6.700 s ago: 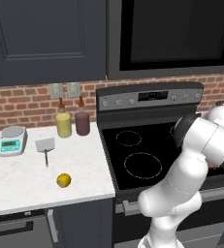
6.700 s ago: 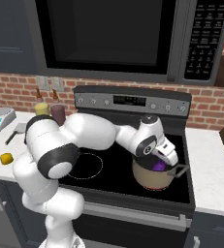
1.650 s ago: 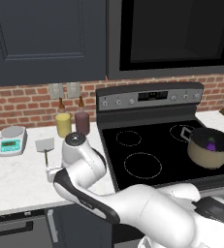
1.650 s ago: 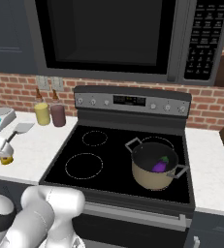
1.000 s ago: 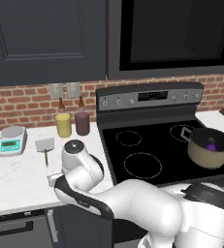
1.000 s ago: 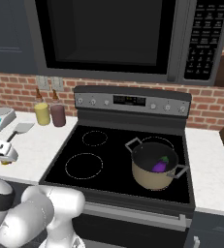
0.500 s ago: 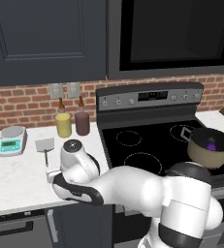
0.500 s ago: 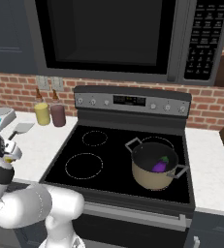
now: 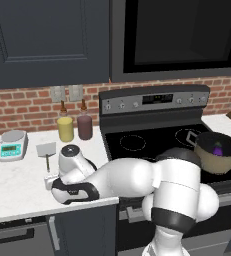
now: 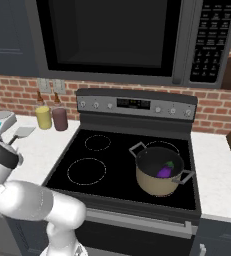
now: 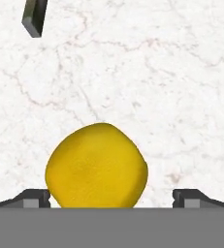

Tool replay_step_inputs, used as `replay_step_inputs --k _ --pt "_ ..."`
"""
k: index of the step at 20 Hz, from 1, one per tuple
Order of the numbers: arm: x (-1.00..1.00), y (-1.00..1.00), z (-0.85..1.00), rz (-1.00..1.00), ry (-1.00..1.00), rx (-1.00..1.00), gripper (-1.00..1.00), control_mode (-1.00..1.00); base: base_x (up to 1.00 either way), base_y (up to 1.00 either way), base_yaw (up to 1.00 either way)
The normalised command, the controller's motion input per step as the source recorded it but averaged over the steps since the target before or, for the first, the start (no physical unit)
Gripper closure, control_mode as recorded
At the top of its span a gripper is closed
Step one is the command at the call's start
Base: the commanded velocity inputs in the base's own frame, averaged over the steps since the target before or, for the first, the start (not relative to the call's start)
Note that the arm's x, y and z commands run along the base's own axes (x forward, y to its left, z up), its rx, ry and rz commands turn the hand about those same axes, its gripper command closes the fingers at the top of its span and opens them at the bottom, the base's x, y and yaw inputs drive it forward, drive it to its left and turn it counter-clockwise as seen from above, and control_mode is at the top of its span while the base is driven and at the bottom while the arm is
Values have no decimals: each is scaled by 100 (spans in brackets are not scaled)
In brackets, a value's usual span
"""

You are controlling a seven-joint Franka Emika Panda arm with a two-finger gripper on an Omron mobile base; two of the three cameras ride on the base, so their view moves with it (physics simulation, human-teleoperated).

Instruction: Put the lemon and eggplant in the pot. Retrieve the spatula and lightly stir the vegetables in the pot.

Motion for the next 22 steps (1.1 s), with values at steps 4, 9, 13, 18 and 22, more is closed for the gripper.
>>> replay_step_inputs --k 4,9,13,18,22 --pt "6 4 -24 0 0 0 -100 -100 0 0 0" --pt "4 10 -23 0 0 0 100 -100 0 0 0" --pt "0 4 -7 0 0 0 100 -100 0 0 0" --pt "-18 -1 5 -1 -3 0 100 -100 0 0 0" --pt "-36 -23 61 -5 -14 0 100 -100 0 0 0"
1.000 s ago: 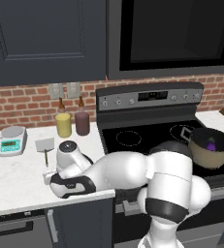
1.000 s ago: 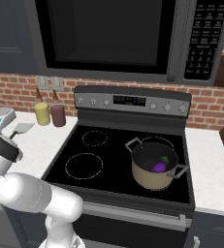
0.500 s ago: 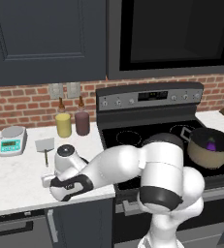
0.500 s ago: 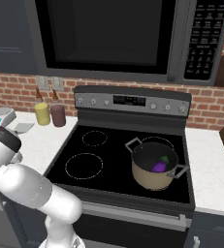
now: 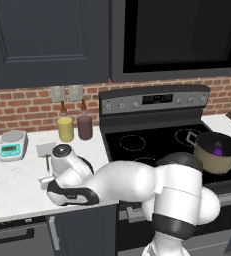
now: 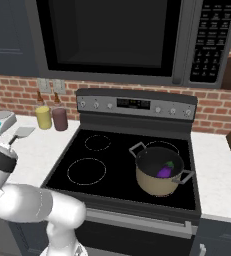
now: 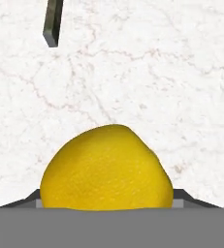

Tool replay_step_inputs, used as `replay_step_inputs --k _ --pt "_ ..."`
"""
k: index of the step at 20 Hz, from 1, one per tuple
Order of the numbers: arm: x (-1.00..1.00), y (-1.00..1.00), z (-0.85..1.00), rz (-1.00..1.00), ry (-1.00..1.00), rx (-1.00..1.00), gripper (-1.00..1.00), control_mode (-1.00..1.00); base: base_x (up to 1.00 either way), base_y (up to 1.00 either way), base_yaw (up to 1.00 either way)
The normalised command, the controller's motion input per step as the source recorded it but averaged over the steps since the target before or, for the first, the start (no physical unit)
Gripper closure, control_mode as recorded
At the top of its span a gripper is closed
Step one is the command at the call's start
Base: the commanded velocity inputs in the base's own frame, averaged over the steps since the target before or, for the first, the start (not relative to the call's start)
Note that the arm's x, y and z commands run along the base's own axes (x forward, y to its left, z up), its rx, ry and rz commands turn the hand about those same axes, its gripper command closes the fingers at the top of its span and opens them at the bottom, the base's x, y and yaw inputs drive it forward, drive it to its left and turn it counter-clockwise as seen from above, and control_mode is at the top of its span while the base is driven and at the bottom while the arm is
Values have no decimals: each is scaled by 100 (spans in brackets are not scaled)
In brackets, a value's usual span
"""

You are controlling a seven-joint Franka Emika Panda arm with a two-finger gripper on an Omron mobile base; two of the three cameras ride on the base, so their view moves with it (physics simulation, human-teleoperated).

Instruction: Put the lemon and eggplant in the pot. Retrieve the spatula and lightly stir the vegetables in the pot.

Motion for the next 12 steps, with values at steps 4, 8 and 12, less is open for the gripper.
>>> replay_step_inputs --k 4,8,12 --pt "-32 -53 100 -11 -15 3 100 -100 0 0 0" --pt "-12 -72 100 -17 -6 7 100 -100 0 0 0" --pt "0 -91 100 -23 0 8 100 -100 0 0 0"
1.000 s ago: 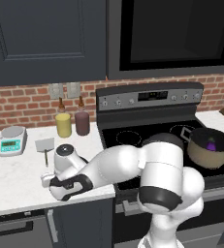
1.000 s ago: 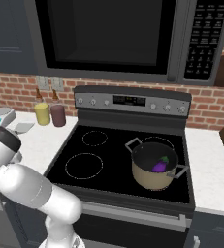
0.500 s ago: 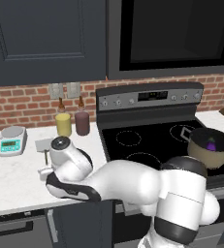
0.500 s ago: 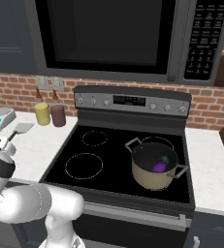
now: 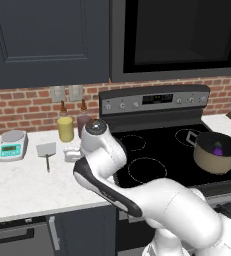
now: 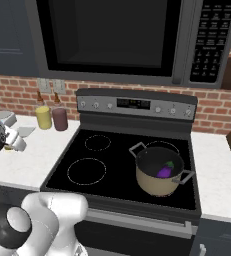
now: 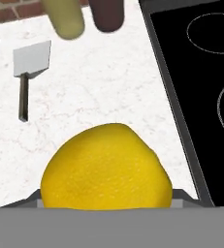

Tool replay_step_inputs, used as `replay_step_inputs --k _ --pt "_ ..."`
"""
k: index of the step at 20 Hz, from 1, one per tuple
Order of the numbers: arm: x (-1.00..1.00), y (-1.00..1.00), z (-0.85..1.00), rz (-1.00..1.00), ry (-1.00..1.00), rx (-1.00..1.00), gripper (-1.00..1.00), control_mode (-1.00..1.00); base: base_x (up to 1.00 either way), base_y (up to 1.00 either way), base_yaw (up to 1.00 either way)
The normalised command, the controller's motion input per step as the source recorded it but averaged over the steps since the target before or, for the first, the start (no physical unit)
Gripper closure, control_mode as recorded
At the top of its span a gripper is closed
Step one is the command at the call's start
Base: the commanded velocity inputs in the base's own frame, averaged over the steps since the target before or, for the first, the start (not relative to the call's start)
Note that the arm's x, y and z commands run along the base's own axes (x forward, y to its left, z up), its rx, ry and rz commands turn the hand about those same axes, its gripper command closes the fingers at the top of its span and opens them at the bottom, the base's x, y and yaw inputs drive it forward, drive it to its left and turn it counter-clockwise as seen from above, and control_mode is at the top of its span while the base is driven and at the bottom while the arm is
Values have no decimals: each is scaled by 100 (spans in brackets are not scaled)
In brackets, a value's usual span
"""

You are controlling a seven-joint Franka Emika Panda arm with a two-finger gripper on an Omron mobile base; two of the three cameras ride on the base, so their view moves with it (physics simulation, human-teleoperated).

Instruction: Put the lemon and eggplant in the pot. Retrieve the spatula and lightly stir the vegetables in the pot.

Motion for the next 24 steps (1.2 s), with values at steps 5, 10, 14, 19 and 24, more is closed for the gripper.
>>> replay_step_inputs --k 5,10,14,19,24 --pt "0 -100 84 -30 2 3 100 -100 0 0 0" --pt "0 -100 27 -32 2 0 100 -100 0 0 0" --pt "0 -100 0 -31 1 0 100 -100 0 0 0" --pt "0 -100 0 -29 2 0 100 -100 0 0 0" --pt "1 -100 0 -26 4 0 100 -100 0 0 0"
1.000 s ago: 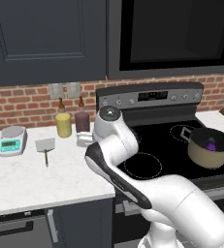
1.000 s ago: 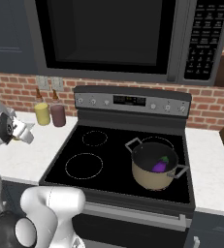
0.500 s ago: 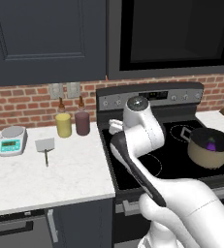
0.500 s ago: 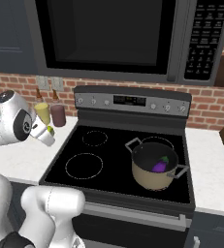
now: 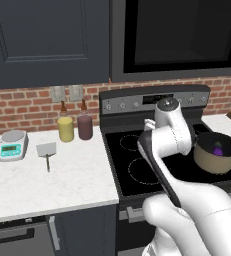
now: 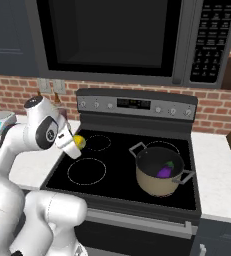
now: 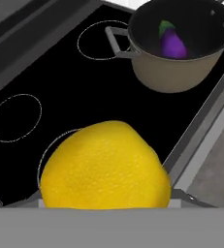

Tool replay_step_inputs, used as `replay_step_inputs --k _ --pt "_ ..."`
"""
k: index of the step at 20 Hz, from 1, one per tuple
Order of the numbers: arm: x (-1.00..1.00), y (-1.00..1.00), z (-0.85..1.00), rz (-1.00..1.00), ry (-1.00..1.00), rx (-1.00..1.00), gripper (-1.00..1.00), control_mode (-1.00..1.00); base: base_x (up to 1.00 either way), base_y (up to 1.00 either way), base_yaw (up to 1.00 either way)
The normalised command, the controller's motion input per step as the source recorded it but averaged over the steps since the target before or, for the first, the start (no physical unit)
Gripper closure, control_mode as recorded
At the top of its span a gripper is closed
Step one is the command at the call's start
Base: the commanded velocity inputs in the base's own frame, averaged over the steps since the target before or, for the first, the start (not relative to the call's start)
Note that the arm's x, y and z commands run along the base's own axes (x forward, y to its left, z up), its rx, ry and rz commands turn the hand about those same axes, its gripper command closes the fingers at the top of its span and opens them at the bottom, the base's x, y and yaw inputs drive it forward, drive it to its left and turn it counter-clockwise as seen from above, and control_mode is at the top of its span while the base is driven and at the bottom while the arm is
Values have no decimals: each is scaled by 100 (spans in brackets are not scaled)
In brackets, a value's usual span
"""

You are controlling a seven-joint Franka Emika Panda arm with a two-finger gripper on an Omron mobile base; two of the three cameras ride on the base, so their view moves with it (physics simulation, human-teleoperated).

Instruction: Put the lemon and eggplant in the pot. Retrieve the spatula and lightly stir the vegetables in the pot.

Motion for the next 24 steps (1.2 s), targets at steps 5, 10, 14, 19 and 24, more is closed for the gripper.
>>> replay_step_inputs --k 5,10,14,19,24 --pt "1 -100 0 -18 8 0 100 -100 0 0 0" --pt "12 -100 0 -10 8 1 100 -100 0 0 0" --pt "17 -100 0 -2 6 1 100 -100 0 0 0" --pt "28 -99 0 0 3 0 100 -100 0 0 0" --pt "33 -72 -2 2 0 0 100 -100 0 0 0"
